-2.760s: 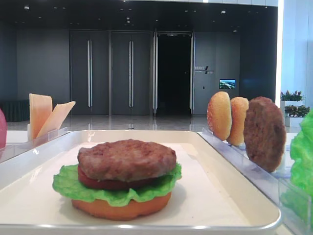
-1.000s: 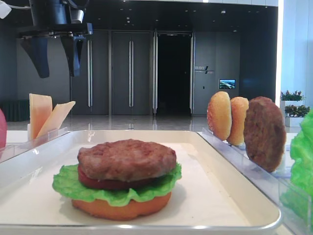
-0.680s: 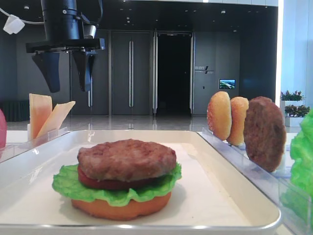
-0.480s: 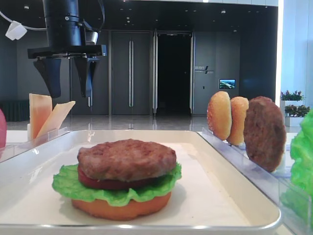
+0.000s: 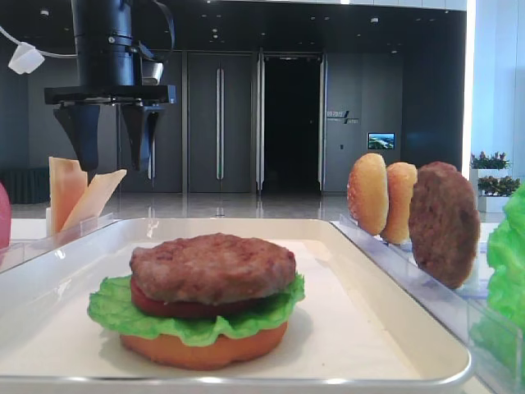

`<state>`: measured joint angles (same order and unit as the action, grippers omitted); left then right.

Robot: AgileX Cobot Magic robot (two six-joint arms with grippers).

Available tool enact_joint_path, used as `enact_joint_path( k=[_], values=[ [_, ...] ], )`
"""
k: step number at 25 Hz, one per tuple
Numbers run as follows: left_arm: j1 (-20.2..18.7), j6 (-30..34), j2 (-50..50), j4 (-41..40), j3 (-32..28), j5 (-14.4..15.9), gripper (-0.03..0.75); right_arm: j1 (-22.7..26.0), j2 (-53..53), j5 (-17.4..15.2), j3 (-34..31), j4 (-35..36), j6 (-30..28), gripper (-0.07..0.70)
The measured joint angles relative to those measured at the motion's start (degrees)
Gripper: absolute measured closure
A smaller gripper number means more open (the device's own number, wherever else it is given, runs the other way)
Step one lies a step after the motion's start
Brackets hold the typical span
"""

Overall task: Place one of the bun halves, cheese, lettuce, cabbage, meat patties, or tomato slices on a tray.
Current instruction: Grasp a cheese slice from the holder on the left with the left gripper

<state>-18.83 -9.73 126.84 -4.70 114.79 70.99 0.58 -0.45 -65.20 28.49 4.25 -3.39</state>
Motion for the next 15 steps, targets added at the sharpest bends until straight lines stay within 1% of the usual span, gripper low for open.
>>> enact_joint_path(
  k=[8, 15],
  values=[
    [0.0, 0.0, 2.5, -0.4, 0.0, -0.1, 0.179, 0.0, 0.0, 0.0, 0.0, 0.0, 0.0, 0.155],
    [0.2, 0.1, 2.6, -1.4, 0.0, -0.2, 0.179, 0.0, 0.0, 0.0, 0.0, 0.0, 0.0, 0.158]
  ],
)
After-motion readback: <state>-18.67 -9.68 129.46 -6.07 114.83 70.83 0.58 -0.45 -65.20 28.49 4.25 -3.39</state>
